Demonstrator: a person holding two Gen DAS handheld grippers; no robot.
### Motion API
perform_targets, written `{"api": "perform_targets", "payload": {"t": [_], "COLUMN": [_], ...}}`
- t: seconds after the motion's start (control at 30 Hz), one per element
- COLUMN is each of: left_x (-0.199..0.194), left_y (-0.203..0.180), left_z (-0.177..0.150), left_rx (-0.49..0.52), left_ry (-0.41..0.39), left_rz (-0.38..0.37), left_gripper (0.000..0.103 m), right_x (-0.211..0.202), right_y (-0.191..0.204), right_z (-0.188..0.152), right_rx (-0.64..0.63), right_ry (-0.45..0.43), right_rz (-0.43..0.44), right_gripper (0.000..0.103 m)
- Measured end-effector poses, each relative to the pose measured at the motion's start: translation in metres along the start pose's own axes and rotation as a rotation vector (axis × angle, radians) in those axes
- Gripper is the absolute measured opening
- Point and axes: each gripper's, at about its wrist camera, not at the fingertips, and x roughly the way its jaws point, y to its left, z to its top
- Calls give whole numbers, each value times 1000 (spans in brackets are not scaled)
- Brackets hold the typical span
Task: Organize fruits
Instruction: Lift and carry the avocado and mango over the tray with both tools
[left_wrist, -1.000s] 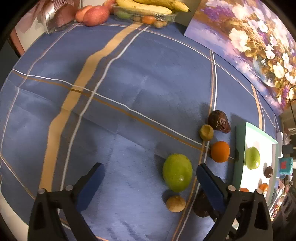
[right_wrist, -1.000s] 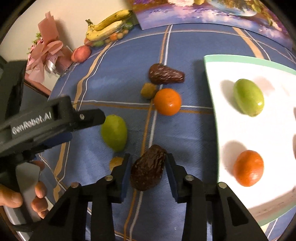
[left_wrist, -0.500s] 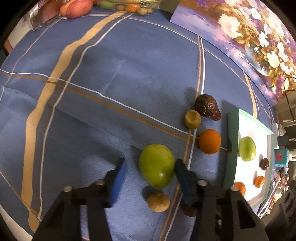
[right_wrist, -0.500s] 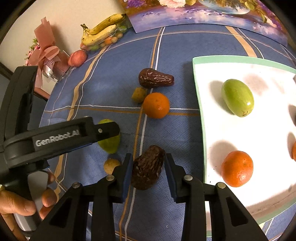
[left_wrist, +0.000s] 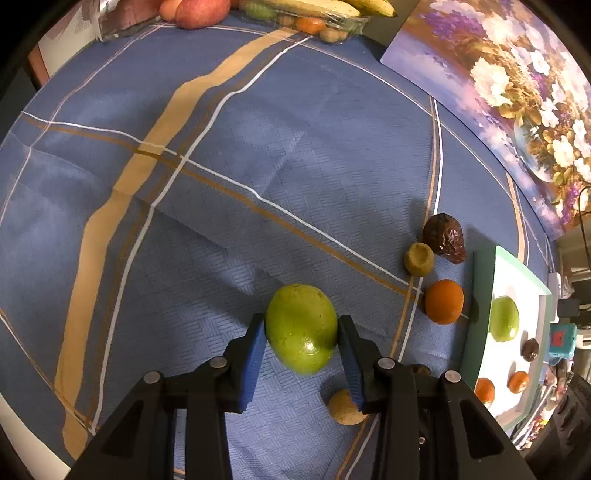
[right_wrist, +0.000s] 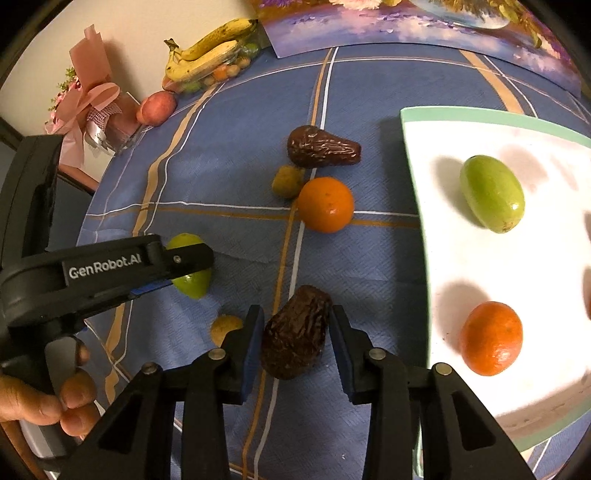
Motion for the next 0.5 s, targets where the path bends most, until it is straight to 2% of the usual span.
{"api": "perform_targets", "payload": {"t": [0.23, 0.5], "left_x": [-2, -1], "left_y": [6, 7], "left_z": [-4, -3], "left_rx": [3, 8], "left_ry": [0, -1], "left_rz": [2, 5], "left_gripper": [41, 41], "right_x": [12, 13], "right_y": [5, 14], "right_z": [1, 1], "right_rx": [12, -31], "right_ry": [22, 15], "right_rz": [30, -1], "right_gripper": [40, 39]}}
